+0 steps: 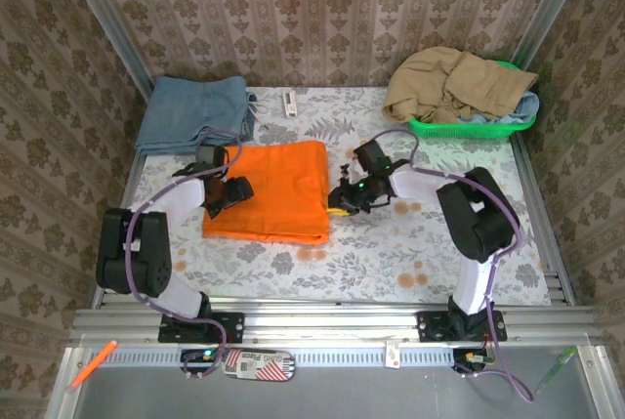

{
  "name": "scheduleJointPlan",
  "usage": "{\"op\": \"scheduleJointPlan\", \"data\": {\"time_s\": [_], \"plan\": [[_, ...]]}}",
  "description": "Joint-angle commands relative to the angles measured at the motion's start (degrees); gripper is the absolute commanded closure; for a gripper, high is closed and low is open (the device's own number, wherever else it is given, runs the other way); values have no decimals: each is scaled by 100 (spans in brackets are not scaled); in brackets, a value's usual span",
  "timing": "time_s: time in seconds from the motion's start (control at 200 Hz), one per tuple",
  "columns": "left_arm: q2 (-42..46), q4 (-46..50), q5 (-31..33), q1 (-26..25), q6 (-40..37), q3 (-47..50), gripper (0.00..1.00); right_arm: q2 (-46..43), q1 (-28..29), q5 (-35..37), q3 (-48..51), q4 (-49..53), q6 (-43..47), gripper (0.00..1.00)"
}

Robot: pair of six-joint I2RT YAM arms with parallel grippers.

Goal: Fold and stack the trousers

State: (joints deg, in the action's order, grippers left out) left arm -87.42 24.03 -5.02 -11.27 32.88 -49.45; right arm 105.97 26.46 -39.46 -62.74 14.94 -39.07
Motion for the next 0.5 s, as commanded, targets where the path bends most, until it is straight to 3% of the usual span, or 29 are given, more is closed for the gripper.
{"op": "scheduleJointPlan", "data": {"time_s": [0.0,0.16,0.255,0.36,0.425,0.495], "plan": [[419,651,219,-139,-193,-143,21,-464,55,100,-258,758,604,77],[540,1566,787,99,-418,-946,20,-584,-54,641,-560,968,709,65],[430,1703,933,228,-384,-1494,19,-469,39,1374,-727,1046,684,42],[-96,1927,1034,210,-428,-2078,20,-165,149,2303,-1003,1320,899,29],[-363,2096,1322,217,-455,-2156,19,148,154,2121,-1234,1345,1032,25],[-462,1778,1122,360,-402,-1829,19,544,204,1782,-1525,1262,1101,24]]}}
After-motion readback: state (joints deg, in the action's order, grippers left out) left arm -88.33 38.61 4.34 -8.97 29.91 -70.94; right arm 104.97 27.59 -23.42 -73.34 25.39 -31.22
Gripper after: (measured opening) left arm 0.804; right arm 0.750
